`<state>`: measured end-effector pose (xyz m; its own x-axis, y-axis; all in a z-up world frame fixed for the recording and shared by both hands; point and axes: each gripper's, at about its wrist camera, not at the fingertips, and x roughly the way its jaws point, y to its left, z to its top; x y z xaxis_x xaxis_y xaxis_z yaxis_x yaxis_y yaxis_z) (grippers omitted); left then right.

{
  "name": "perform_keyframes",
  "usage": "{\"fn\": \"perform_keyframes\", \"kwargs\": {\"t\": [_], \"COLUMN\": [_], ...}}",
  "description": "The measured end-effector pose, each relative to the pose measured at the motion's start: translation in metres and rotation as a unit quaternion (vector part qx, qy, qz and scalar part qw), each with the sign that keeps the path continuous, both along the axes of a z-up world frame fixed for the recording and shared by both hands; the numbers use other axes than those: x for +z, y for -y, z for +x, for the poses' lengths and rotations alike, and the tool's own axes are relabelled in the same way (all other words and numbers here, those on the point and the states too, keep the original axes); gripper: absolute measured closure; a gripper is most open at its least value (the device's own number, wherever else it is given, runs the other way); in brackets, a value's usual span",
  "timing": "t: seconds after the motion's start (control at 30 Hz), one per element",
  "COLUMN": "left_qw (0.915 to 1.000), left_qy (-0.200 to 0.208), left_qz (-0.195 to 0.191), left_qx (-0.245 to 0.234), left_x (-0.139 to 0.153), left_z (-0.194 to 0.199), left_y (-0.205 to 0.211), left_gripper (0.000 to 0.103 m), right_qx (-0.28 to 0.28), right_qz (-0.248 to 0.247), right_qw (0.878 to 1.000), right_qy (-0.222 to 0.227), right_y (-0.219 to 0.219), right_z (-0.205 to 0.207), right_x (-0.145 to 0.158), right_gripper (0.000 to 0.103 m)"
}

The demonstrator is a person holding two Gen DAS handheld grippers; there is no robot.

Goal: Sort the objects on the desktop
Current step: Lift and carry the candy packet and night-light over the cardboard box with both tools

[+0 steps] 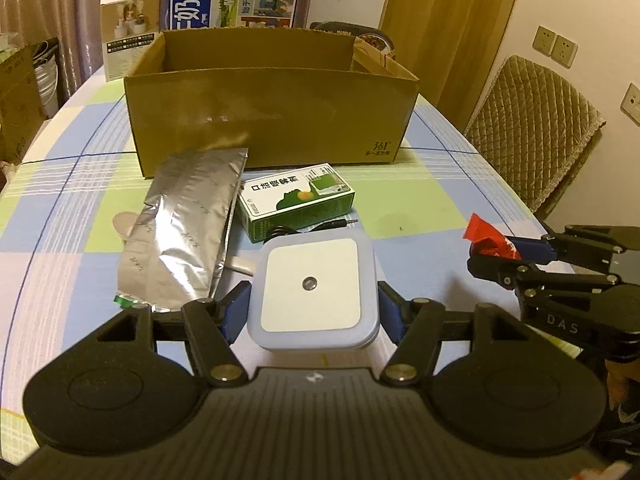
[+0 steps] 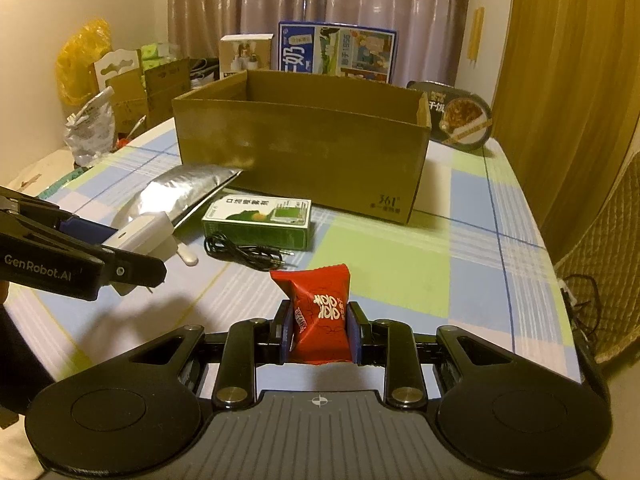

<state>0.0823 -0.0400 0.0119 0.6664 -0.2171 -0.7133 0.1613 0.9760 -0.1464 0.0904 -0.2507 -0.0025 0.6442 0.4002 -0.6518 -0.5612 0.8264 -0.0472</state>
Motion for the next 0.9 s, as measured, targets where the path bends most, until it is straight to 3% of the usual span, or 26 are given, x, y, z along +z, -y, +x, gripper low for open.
{"fn": "perform_keyframes", "kwargs": {"t": [0.5, 0.9], "left_qw": [1.0, 0.9987], "left_qy": [-0.002, 0.043], "left_qz": [0.003, 0.023], "left_qx": [0.001, 0.011], "left_x": [0.003, 0.045], "left_z": [-0.005, 0.053], "left_y": [-0.004, -0.027], "left_gripper": [0.042, 0.042], "right_qx": [-0.003, -0.008], "right_qz": [0.003, 0.029], "right_qw": [1.0, 0.999], "right_qy": [-0.008, 0.022], "right_y": [0.005, -0.012], "right_z": [-0.005, 0.063], "right_x": [0.004, 0.044], "right_gripper": [0.079, 0.079]}}
